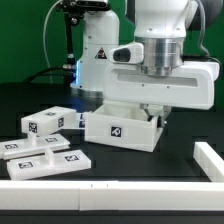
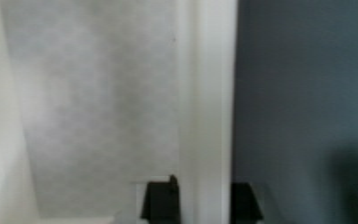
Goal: Assemble cabinet
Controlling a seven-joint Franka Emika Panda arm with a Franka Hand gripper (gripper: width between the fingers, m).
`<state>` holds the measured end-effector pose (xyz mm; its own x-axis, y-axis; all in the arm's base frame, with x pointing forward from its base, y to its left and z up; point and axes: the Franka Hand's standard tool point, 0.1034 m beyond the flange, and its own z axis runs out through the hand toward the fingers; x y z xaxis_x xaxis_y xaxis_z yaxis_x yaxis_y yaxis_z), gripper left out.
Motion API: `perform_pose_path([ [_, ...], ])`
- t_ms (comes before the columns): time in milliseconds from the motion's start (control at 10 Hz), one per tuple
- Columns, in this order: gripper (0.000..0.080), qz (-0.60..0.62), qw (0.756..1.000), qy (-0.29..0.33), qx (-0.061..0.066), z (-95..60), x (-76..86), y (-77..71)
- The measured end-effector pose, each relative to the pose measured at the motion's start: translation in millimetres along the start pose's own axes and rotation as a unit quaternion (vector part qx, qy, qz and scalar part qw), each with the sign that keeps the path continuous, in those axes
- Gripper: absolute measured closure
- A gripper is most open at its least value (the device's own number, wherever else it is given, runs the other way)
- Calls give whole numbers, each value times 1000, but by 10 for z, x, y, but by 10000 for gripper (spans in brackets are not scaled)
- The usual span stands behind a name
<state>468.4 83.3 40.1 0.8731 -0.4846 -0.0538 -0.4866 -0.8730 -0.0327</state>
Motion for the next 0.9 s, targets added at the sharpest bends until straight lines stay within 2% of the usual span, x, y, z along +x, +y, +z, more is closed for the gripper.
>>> perform_pose_path([
  [300,709,78,997,-3,1,20,-18,-3],
  [400,709,147,989,-9,4,12,8,17],
  [600,709,287,958,0,14,22,262,155],
  [700,709,325,945,3,28,12,407,255],
  [900,709,380,925,1,31,10,413,246],
])
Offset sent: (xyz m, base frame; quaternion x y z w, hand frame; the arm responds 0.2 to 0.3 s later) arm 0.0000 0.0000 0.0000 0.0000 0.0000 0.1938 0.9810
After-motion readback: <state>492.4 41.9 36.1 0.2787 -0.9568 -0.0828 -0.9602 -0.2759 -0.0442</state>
